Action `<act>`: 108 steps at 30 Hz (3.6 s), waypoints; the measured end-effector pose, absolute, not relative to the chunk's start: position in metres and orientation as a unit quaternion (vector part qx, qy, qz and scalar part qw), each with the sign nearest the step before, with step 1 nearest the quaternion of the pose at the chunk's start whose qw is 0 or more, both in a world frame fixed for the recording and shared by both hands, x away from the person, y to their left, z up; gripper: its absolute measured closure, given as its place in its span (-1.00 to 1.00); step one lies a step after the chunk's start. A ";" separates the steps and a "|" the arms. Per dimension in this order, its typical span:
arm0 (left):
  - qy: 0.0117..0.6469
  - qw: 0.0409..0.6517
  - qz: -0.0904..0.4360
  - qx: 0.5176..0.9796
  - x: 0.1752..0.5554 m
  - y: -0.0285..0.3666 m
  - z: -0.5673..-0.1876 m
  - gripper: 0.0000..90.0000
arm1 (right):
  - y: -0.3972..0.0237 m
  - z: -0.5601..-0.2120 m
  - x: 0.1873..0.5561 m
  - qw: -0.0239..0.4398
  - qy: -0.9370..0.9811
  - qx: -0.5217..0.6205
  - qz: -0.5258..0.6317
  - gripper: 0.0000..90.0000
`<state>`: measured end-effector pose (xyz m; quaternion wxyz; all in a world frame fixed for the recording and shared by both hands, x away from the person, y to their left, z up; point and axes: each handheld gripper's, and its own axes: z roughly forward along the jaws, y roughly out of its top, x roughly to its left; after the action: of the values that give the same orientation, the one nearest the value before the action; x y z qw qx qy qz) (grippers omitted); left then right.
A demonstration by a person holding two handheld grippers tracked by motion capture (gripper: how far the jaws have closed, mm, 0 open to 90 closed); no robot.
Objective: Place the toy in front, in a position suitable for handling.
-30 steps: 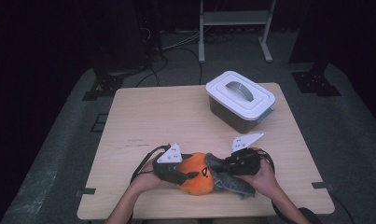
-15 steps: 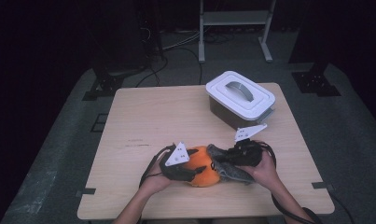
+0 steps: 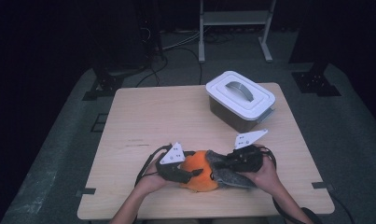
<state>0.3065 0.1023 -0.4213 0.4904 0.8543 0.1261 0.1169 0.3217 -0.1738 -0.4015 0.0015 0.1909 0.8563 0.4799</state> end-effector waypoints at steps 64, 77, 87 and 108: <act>0.182 0.500 0.093 0.841 0.319 0.128 -0.421 -0.16 | -0.183 -0.415 0.334 0.049 0.864 0.251 0.434 0.70; 0.213 0.507 0.107 0.828 0.322 0.123 -0.421 -0.21 | -0.151 -0.400 0.307 0.075 0.880 0.178 0.434 0.71; 0.192 0.512 0.099 0.832 0.319 0.119 -0.420 -0.01 | -0.164 -0.402 0.318 0.084 0.871 0.214 0.433 0.70; 0.230 0.516 0.108 0.818 0.325 0.116 -0.426 0.00 | -0.143 -0.401 0.294 0.094 0.901 0.143 0.398 0.70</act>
<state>0.3252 0.1162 -0.4262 0.5157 0.8182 0.2299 0.1081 0.2936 -0.1432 -0.4009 0.0943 0.1432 0.9012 0.3981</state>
